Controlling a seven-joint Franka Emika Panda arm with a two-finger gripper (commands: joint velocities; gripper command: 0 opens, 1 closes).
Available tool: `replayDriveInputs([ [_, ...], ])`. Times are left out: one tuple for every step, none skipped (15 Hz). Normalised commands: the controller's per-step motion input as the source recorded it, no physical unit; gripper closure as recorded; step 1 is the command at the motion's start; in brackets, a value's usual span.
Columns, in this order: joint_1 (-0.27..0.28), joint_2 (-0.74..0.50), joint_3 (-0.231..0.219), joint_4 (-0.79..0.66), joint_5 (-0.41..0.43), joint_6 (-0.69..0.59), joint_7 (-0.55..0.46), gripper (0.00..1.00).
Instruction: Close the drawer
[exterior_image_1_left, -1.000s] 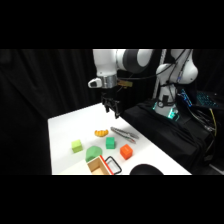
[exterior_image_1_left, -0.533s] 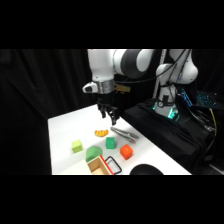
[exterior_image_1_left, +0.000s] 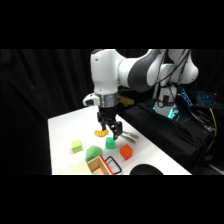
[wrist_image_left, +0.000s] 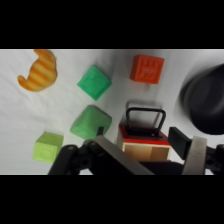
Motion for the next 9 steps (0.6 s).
replayDriveInputs([
  [0.059, 0.24, 0.003, 0.06, -0.142, 0.35, 0.17, 0.0],
  [0.059, 0.23, -0.005, 0.05, -0.152, 0.34, 0.18, 0.0],
  [0.065, 0.23, -0.015, 0.05, -0.17, 0.34, 0.19, 0.0],
  [0.075, 0.22, -0.032, 0.04, -0.194, 0.35, 0.2, 0.0],
  [0.082, 0.22, -0.046, 0.04, -0.199, 0.36, 0.21, 0.0],
  [0.091, 0.22, -0.057, 0.05, -0.185, 0.36, 0.23, 0.0],
  [0.106, 0.21, -0.071, 0.06, -0.18, 0.35, 0.24, 0.0],
  [0.121, 0.21, -0.084, 0.07, -0.178, 0.34, 0.25, 0.0],
  [0.132, 0.21, -0.096, 0.09, -0.173, 0.31, 0.24, 0.0],
])
